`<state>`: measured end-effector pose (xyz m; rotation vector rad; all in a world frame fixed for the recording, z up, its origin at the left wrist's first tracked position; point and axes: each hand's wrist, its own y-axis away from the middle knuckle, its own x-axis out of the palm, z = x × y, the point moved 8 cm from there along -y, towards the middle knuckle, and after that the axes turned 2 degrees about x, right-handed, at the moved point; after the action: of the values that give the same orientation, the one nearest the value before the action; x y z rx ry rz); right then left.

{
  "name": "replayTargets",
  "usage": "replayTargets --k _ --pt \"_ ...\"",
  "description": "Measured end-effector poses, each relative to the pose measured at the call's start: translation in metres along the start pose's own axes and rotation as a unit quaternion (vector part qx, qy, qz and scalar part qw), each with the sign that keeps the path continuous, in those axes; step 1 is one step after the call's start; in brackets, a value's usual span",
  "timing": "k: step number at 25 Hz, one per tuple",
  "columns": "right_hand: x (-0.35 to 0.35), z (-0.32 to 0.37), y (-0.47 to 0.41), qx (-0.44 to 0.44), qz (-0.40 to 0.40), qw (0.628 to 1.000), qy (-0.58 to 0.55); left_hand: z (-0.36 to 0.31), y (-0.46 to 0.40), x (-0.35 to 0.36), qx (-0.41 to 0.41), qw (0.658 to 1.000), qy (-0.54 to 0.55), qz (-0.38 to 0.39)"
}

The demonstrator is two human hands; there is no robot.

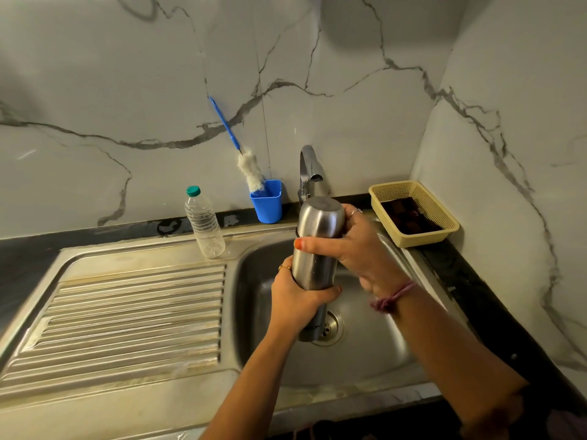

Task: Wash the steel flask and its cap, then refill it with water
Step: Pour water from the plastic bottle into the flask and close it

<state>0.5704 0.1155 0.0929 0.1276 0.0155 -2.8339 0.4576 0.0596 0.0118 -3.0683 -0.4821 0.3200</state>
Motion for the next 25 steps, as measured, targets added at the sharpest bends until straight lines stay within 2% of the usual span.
replayTargets --k 2,3,4,6,7,8,10,13,14,18,22,25 --pt "0.0 0.0 0.005 -0.037 -0.091 0.994 0.049 0.004 0.001 0.0 -0.011 1.0 0.006 -0.011" --pt "0.002 0.0 0.005 -0.046 -0.088 0.993 0.069 0.005 0.002 0.0 -0.012 1.0 0.007 -0.012" --pt "0.005 -0.001 0.001 -0.032 -0.04 0.996 0.067 0.006 0.002 0.001 -0.01 1.0 0.007 -0.011" --pt "0.013 -0.005 -0.004 0.033 0.142 0.989 0.014 0.006 0.001 -0.002 -0.003 1.0 -0.004 -0.012" --pt "0.011 -0.005 -0.004 0.052 0.205 0.977 -0.006 0.006 0.001 -0.003 0.0 1.0 -0.011 -0.012" --pt "0.006 -0.006 -0.004 0.061 0.235 0.97 -0.014 0.006 0.001 -0.004 0.002 1.0 -0.013 -0.012" --pt "0.001 -0.007 -0.01 0.057 0.203 0.978 0.007 0.007 0.0 -0.003 -0.001 1.0 -0.008 -0.012" --pt "0.006 -0.008 -0.014 0.033 0.081 0.993 0.079 0.008 -0.001 -0.001 -0.01 1.0 -0.002 -0.016" --pt "0.009 -0.01 -0.014 0.035 0.087 0.993 0.078 0.009 -0.002 -0.001 -0.009 1.0 -0.003 -0.015" --pt "0.008 -0.01 -0.011 0.063 0.204 0.977 0.027 0.009 -0.004 -0.003 0.0 1.0 -0.006 -0.016" --pt "0.011 -0.013 -0.02 0.047 0.164 0.984 0.056 0.011 -0.005 0.0 -0.003 1.0 -0.009 -0.006" --pt "0.01 -0.019 -0.017 0.073 0.215 0.973 0.046 0.012 -0.005 -0.001 -0.004 1.0 -0.005 -0.008"
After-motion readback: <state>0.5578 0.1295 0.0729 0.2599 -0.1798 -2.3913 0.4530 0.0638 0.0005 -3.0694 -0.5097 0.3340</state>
